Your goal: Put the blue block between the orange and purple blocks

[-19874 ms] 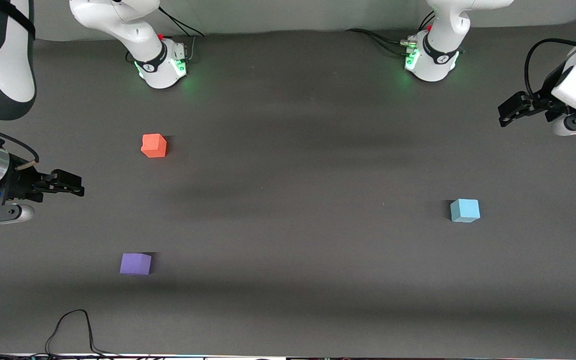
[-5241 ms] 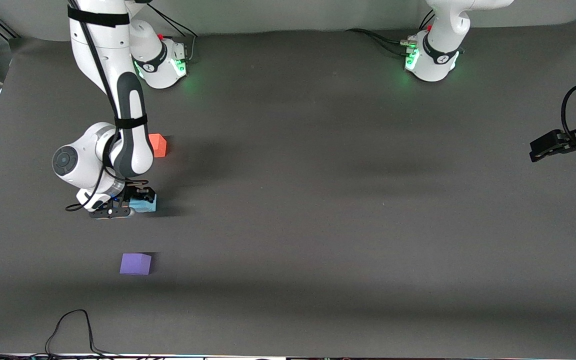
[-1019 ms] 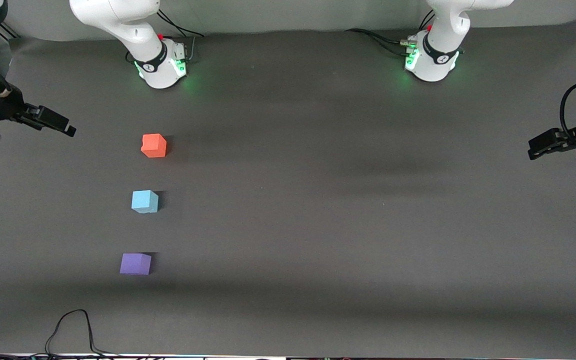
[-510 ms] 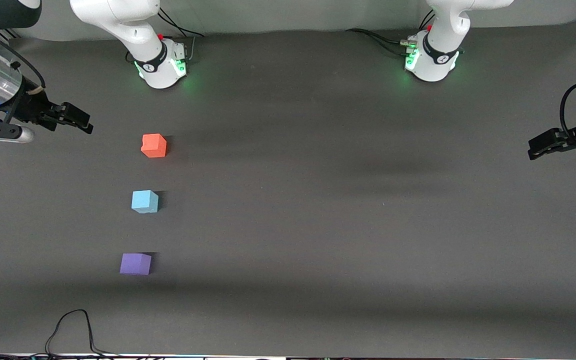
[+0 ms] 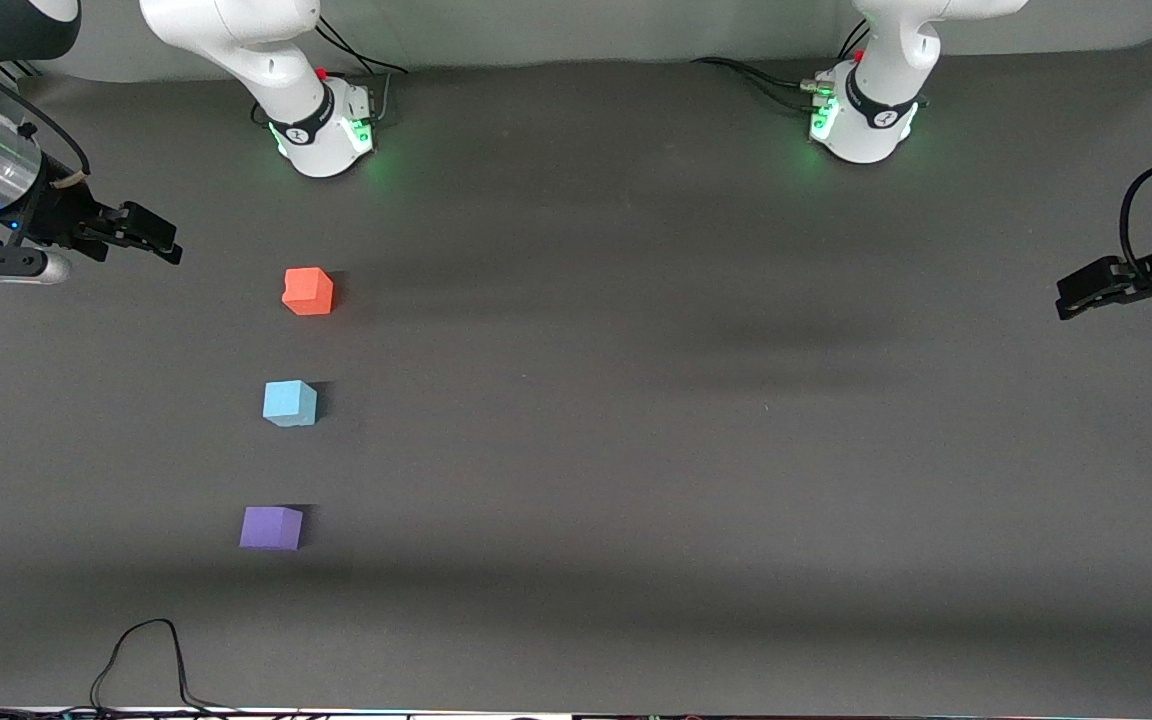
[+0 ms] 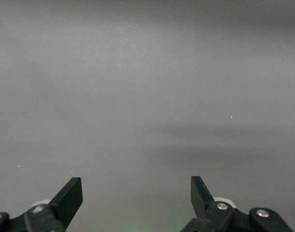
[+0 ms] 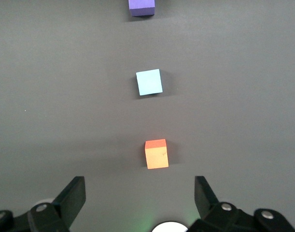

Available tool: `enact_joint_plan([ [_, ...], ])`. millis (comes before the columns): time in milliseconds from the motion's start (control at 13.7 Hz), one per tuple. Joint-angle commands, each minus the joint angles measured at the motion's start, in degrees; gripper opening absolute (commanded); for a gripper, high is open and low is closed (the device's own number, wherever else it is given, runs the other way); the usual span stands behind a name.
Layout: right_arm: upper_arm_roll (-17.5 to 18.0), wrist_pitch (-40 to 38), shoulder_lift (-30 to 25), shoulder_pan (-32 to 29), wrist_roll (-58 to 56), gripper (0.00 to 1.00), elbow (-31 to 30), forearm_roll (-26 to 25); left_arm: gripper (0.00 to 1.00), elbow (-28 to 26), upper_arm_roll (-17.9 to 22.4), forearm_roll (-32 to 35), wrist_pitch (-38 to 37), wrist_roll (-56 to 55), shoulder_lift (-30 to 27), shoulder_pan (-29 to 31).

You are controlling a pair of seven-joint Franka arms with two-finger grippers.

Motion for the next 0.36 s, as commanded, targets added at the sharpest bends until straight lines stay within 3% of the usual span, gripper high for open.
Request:
enact_joint_plan([
  [0, 0.31, -0.89, -0.73, -0.61, -1.04, 1.00, -0.16, -0.96, 1.00, 1.65, 0.39, 0.13, -1.13, 0.81, 0.62, -0.47],
  [291, 0.48, -1.50, -1.35, -0.35, -1.04, 1.00, -0.07, -0.96, 1.00, 1.74, 0.39, 0.22, -1.13, 0.89, 0.62, -0.47],
])
